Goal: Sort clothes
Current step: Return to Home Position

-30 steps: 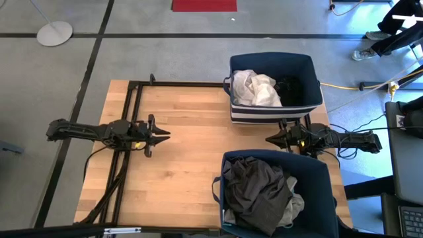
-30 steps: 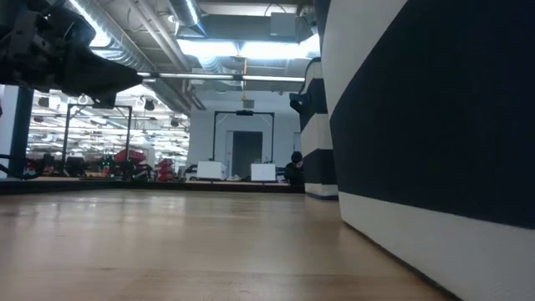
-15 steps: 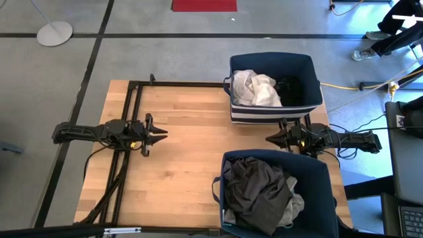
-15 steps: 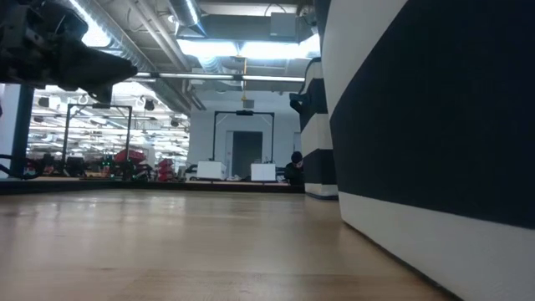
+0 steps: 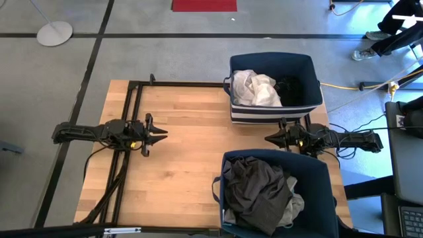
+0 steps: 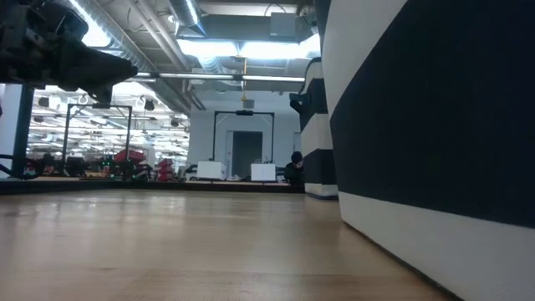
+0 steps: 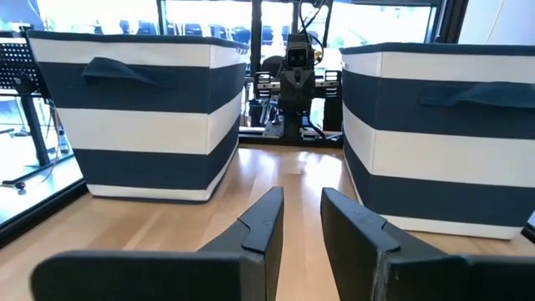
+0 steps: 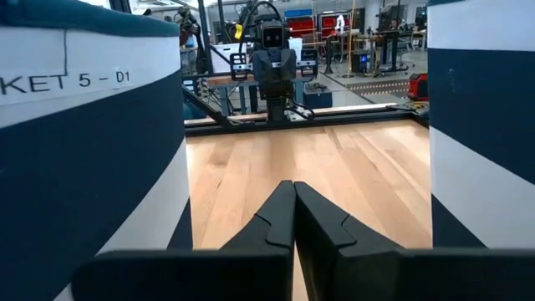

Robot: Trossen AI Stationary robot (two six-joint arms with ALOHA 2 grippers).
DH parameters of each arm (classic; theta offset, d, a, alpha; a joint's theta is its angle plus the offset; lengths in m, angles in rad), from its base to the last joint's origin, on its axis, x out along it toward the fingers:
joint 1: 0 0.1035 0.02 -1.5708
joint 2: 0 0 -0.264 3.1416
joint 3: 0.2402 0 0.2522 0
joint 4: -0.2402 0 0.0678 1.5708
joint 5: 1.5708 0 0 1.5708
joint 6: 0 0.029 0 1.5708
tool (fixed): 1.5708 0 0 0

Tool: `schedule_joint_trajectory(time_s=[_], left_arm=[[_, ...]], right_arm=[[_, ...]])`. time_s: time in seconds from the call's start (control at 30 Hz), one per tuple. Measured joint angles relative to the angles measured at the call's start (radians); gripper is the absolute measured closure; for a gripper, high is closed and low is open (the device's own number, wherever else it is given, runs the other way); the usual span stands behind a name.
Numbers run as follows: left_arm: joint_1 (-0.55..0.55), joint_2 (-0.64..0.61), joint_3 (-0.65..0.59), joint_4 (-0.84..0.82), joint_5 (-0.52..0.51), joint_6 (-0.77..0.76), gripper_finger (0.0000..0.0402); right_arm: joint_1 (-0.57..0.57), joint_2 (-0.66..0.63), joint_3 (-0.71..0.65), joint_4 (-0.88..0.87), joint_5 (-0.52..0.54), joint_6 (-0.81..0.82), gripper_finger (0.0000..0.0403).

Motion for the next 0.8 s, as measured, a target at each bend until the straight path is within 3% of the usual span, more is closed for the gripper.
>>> schedule_joint_trajectory(time_s=[0.8], left_arm=[[0.000, 0.000, 0.000, 0.000, 0.000, -0.007, 0.0329]], right_arm=[[0.000, 0.000, -0.001, 0.006, 0.008, 0.002, 0.0391]])
